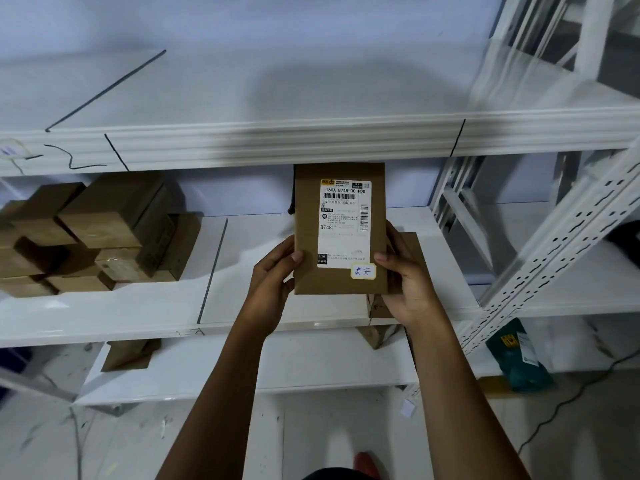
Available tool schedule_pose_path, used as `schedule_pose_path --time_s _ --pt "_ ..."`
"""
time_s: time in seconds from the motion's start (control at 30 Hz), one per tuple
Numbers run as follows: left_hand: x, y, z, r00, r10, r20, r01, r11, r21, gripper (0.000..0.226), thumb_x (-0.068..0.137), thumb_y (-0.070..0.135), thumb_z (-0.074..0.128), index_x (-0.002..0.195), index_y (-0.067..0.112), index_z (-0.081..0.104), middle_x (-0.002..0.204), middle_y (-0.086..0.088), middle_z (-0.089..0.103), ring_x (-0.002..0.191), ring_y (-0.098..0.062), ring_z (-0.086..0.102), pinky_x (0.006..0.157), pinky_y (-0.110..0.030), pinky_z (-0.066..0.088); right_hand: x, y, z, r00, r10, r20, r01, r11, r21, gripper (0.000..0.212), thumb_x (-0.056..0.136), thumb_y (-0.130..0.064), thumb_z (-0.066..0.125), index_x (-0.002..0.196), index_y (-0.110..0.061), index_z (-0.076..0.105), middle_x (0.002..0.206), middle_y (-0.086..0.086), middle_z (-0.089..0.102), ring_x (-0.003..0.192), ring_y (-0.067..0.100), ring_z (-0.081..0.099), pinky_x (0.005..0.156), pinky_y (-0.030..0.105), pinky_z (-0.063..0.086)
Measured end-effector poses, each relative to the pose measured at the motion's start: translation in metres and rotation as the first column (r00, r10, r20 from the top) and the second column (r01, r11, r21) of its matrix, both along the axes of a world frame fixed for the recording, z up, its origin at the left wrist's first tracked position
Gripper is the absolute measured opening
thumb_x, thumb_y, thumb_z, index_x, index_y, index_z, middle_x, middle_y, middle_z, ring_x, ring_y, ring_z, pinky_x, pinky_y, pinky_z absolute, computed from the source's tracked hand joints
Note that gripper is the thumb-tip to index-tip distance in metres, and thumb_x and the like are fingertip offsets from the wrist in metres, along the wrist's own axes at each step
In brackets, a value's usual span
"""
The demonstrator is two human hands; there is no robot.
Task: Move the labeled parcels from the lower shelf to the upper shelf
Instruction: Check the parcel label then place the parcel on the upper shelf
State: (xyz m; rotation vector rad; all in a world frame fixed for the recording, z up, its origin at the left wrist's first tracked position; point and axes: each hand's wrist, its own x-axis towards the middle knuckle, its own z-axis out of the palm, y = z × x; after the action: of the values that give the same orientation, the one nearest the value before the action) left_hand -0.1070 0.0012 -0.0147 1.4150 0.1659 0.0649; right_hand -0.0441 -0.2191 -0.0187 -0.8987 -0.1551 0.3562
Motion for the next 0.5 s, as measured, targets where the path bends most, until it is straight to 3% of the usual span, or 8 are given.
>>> schedule_pose_path --time_s 0.2,0.4,0.5 --pt "-0.0014 -0.0010 0.0013 1.000 -0.008 0.009 0.007 0.999 0.032 0.065 0.094 0.045 0.060 0.153 0.017 0.054 0.145 -0.008 0.068 0.134 -0.029 0.064 0.114 -0.053 0.051 0.0002 0.0004 -0.0005 1.000 -0.007 -0.021 0.006 0.999 -0.036 0.074 0.082 -0.002 0.063 0.151 -0.026 0.050 0.147 0.012 0.063 0.130 0.037 0.064 0.087 0.045 0.063" --pt "-0.0041 -0.0023 0.0012 0.999 0.004 0.031 -0.004 1.000 0.013 0.069 0.091 0.048 0.063 0.153 0.019 0.055 0.145 -0.007 0.069 0.134 -0.029 0.065 0.114 -0.058 0.050 -0.0024 -0.0001 0.0021 0.999 -0.017 -0.028 0.016 0.999 -0.036 0.076 0.082 -0.002 0.063 0.154 -0.025 0.048 0.148 0.012 0.063 0.130 0.036 0.064 0.087 0.045 0.063" --pt "-0.0061 -0.0035 0.0031 0.998 0.038 0.051 -0.037 0.999 -0.030 0.076 0.086 0.049 0.068 0.157 0.031 0.048 0.147 -0.004 0.067 0.134 -0.030 0.064 0.113 -0.063 0.048 -0.0036 -0.0003 0.0044 0.999 -0.016 -0.028 0.016 1.000 -0.022 0.076 0.083 -0.001 0.062 0.154 -0.023 0.047 0.148 0.013 0.062 0.130 0.036 0.064 0.089 0.046 0.062"
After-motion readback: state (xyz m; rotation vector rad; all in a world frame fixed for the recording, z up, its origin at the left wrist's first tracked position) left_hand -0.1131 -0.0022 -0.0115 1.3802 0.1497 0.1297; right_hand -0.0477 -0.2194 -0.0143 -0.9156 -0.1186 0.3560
